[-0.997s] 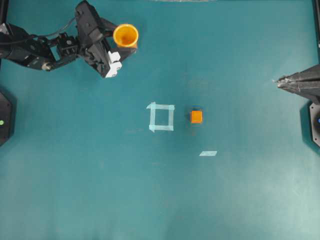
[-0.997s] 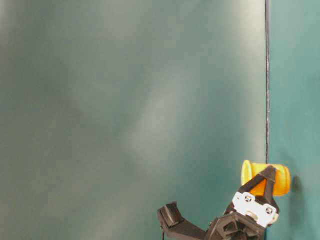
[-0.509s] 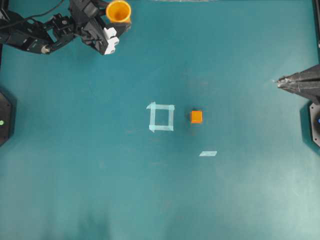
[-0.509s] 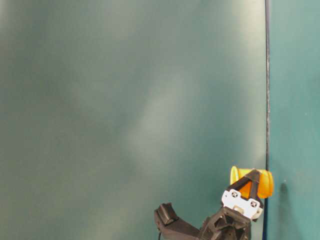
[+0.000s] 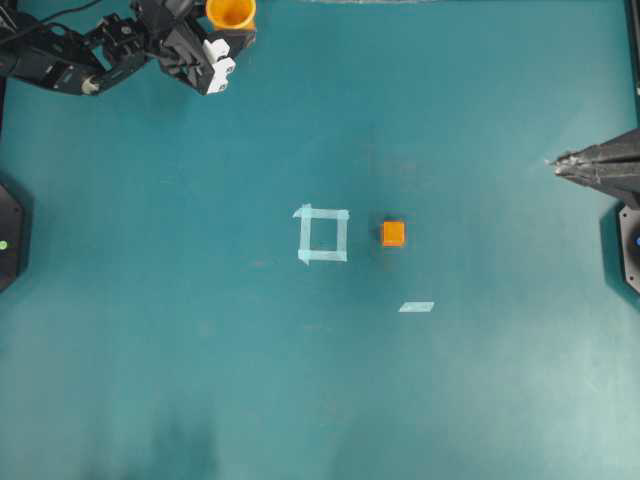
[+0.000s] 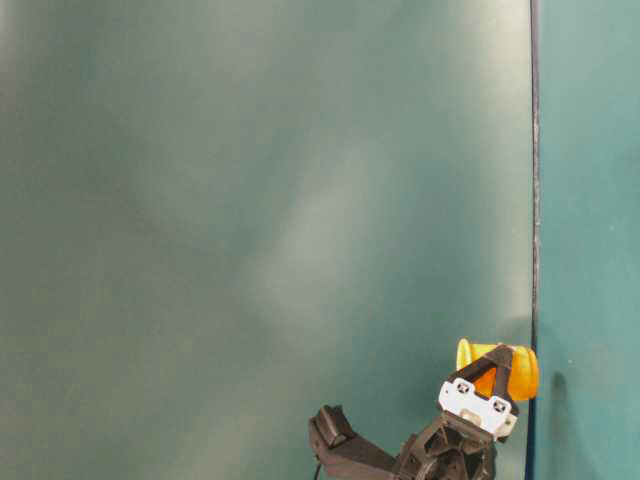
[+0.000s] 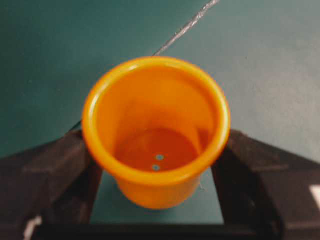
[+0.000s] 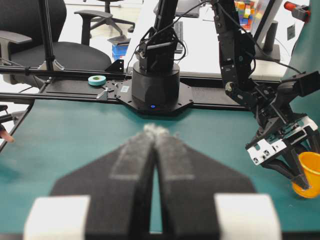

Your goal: Move the cup backward with left arm.

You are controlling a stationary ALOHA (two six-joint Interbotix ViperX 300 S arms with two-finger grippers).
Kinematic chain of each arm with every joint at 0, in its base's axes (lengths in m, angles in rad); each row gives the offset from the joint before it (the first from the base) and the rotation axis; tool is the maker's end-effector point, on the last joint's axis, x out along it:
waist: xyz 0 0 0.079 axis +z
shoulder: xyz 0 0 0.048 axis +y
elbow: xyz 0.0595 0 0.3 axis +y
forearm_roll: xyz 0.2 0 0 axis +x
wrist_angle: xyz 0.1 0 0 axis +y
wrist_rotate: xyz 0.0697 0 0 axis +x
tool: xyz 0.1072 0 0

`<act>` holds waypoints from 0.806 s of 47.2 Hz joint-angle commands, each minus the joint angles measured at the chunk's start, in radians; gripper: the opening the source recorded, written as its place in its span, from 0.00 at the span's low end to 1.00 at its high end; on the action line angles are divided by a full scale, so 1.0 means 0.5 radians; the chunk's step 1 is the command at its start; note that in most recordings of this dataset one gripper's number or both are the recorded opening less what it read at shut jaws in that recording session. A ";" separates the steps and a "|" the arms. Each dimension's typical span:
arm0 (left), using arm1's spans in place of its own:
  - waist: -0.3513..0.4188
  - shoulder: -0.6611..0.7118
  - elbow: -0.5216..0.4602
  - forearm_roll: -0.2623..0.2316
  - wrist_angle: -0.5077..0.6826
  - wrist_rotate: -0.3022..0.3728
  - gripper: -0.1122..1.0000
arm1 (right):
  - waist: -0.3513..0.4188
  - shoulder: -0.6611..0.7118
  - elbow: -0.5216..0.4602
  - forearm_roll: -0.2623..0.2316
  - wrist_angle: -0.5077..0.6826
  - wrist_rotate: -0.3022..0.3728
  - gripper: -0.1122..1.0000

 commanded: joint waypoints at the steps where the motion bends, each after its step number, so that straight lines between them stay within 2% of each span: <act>1: 0.012 -0.025 -0.040 0.003 -0.009 0.000 0.67 | -0.003 0.009 -0.067 -0.003 -0.009 -0.003 0.10; 38: 0.040 -0.025 -0.031 0.006 -0.034 0.018 0.67 | -0.003 0.009 -0.067 -0.003 -0.006 -0.003 0.10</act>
